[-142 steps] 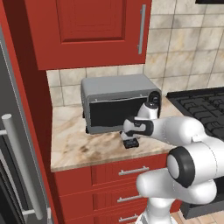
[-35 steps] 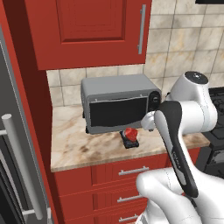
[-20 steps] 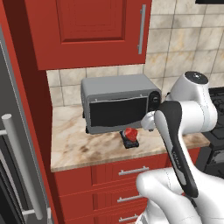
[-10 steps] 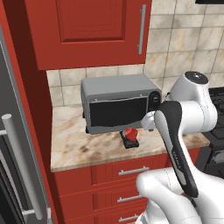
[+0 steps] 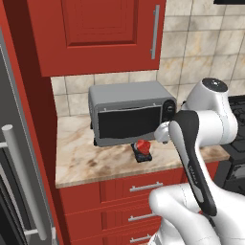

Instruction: Take the steak from the fridge and place it on the digital scale on the counter by the fridge. Wait a few seconds for a reading, then move it to the plate on the dining counter.

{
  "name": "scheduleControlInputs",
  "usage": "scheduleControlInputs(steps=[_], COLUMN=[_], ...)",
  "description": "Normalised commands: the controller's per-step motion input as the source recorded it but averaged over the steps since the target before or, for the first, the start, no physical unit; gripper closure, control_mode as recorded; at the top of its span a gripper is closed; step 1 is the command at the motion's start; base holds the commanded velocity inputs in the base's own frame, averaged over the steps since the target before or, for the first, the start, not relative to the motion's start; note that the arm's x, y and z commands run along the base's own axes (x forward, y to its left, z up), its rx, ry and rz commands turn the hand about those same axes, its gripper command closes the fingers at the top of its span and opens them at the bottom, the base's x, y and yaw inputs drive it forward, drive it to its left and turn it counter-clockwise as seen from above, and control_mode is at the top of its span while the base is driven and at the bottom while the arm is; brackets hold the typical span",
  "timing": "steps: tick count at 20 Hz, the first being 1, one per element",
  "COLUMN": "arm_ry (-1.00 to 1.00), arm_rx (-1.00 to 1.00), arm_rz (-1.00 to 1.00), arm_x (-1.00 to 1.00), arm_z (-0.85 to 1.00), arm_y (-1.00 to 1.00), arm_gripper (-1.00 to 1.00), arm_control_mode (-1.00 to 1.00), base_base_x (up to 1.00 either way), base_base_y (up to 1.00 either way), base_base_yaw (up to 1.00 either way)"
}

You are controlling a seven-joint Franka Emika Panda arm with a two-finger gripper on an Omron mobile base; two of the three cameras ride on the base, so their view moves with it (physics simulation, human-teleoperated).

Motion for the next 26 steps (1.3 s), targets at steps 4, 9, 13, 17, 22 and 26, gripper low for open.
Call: scheduleControlInputs(steps=[4,9,13,17,22,26], arm_ry=[0.0,0.0,0.0,0.0,0.0,0.0], arm_rx=[0.0,0.0,0.0,0.0,0.0,0.0], arm_rz=[0.0,0.0,0.0,0.0,0.0,0.0], arm_x=[0.0,0.0,0.0,0.0,0.0,0.0], arm_z=[0.0,0.0,0.0,0.0,0.0,0.0], arm_y=[0.0,0.0,0.0,0.0,0.0,0.0], arm_gripper=[-1.0,-1.0,-1.0,-1.0,-1.0,-1.0], arm_control_mode=[-1.0,-1.0,-1.0,-1.0,-1.0,-1.0], base_base_x=[0.0,0.0,0.0,0.0,0.0,0.0], base_base_y=[0.0,0.0,0.0,0.0,0.0,0.0], base_base_yaw=[0.0,0.0,0.0,0.0,0.0,0.0])
